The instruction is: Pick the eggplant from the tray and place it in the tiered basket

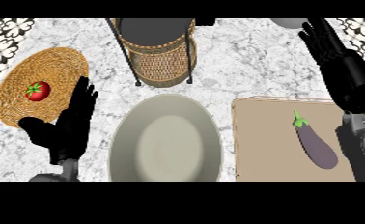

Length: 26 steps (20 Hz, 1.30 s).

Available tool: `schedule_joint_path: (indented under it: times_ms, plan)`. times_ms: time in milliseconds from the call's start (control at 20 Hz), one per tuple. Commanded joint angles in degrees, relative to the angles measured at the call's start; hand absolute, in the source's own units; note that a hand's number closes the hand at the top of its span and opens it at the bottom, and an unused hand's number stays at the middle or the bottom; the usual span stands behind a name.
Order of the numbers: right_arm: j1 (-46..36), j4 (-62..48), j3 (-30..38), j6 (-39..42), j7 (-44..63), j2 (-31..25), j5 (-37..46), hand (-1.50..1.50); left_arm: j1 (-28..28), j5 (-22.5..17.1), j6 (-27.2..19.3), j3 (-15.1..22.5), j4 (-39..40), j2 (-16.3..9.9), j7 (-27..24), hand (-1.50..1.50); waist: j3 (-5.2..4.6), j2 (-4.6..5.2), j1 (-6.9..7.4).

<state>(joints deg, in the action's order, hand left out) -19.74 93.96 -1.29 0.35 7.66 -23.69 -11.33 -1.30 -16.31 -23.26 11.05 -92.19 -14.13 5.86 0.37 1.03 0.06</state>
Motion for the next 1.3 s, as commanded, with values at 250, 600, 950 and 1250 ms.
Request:
schedule_joint_path:
  times_ms: [250, 600, 950, 1250]
  plan:
    - [7.67, -12.31, 2.65, 25.15, 2.43, -10.24, -13.55, 1.5, -6.23, 0.27, 11.11, 4.1, 2.22, -4.73, 3.3, 0.0, -0.22, -0.46, -1.15]
    - [15.35, -21.46, 6.52, 13.42, -12.09, -13.04, 6.0, -1.5, -7.92, -0.42, 15.23, 4.7, 8.3, -1.8, 2.19, 0.0, -0.33, -0.89, -0.51]
    - [13.63, -6.63, 0.42, 23.67, 3.18, -26.08, 10.16, -1.5, -8.48, -1.27, 14.92, 4.34, 4.6, -2.23, 6.31, 0.0, -0.52, -1.36, -0.43]
    - [6.61, 2.48, -5.66, 27.79, 19.33, -34.54, 18.93, -1.5, -9.85, -1.03, 15.39, 4.44, 5.54, -1.94, 6.98, 0.0, -0.68, -1.19, 0.69]
